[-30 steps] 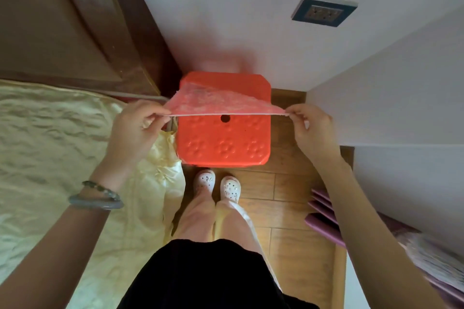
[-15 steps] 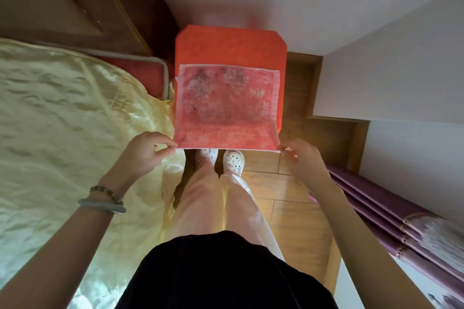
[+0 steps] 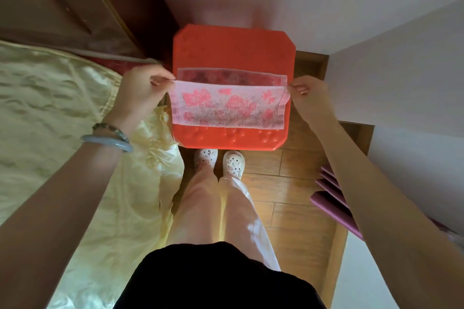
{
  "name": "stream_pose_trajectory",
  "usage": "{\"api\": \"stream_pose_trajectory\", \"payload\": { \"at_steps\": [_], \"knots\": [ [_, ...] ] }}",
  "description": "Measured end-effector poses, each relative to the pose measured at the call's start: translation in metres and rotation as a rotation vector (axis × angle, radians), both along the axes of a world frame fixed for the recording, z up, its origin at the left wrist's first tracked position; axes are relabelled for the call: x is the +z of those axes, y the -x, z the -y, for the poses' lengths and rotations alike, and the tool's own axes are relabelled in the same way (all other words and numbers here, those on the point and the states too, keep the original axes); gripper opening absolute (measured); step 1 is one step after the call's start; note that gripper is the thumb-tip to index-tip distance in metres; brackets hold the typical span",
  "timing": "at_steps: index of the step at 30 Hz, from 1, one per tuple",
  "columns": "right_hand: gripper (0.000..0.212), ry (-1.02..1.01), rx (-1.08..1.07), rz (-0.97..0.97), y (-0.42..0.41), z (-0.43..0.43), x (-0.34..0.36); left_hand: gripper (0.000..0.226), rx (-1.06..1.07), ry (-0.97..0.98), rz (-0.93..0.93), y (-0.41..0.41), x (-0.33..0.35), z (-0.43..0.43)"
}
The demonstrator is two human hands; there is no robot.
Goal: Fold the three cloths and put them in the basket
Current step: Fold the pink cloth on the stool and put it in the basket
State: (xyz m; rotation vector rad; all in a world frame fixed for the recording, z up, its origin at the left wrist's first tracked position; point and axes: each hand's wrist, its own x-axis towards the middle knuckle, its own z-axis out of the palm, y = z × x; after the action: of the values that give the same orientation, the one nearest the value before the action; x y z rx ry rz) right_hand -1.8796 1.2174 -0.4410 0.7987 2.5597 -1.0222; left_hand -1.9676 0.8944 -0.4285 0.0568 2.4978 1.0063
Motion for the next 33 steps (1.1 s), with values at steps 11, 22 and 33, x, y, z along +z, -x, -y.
{"api": "stream_pose_trajectory", "payload": {
  "at_steps": [11,22,33],
  "knots": [
    [0.022,-0.073,0.023,0.003,0.031,-0.007,-0.028,0.017,0.061,0.111,-0.068,0.025,-0.033,-0.02],
    [0.025,-0.117,0.161,0.065,0.037,-0.01,-0.034,0.03,-0.069,0.346,-0.26,0.013,-0.051,-0.032],
    [0.017,-0.114,0.299,0.127,0.045,-0.021,-0.032,0.023,-0.717,-0.075,-0.284,-0.089,-0.043,-0.139]
  ]
}}
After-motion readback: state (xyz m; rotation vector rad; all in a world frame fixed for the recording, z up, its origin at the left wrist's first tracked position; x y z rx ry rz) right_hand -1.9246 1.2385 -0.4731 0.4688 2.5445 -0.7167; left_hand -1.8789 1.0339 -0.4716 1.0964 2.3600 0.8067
